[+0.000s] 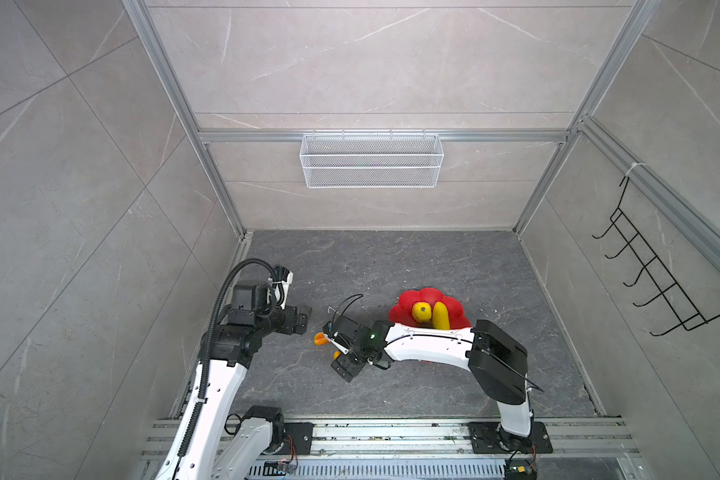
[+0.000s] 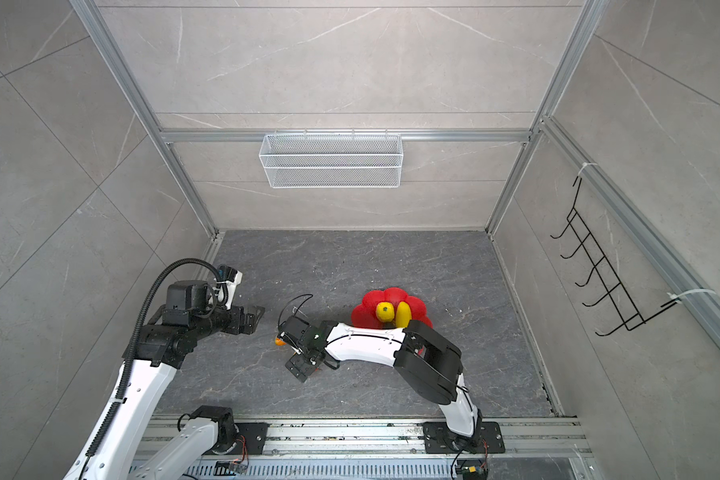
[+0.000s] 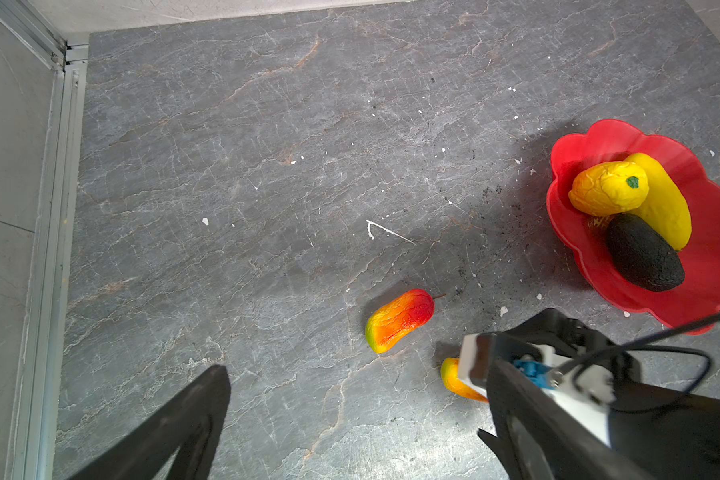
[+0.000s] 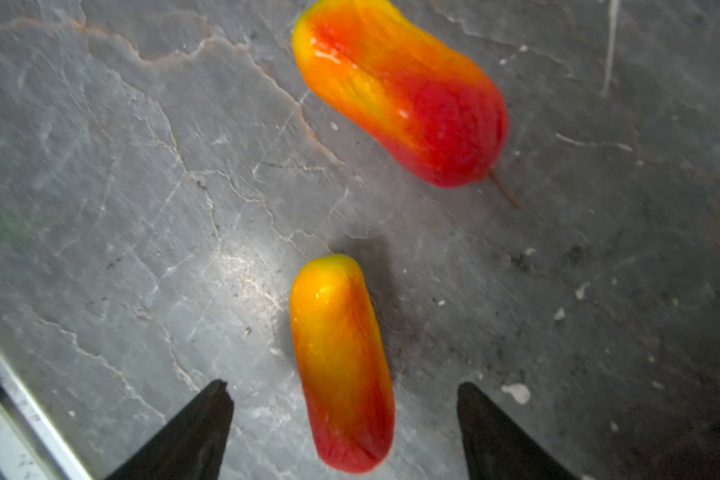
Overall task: Place and organize the fake fruits in the fruit bowl
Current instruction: 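Reach the right gripper to the nearer red-orange fruit and grasp it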
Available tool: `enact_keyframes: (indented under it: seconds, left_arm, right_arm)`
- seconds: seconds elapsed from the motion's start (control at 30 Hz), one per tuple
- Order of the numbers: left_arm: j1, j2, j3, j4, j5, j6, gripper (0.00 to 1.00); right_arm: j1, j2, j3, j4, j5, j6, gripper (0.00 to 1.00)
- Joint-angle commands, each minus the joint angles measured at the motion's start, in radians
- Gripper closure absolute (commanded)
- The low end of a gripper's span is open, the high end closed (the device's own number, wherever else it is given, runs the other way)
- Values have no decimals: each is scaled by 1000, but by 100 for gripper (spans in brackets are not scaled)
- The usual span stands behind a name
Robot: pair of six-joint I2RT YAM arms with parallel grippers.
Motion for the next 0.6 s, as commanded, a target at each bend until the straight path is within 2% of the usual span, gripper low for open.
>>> enact_keyframes:
  seconds: [0.0,0.03,0.2,0.4,0.57]
  left_arm:
    - [4,-13,2,9,14,-8,0]
    - [4,-13,1,10,13,-8,0]
    - [4,-10,3,10,16,-8,0]
    - [4,-5,3,9,18,-8,0]
    - [4,-6,4,8,19,-6,0]
  right_arm:
    - [-3,39,31,27,-16,-1,31]
    - [-3,44,28,32,-17,-1,35]
    - [-2,62,37,32,3,1,39]
    - [-4,78,45,28,1,4,71]
    - [-12,15,29,2,9,5,84]
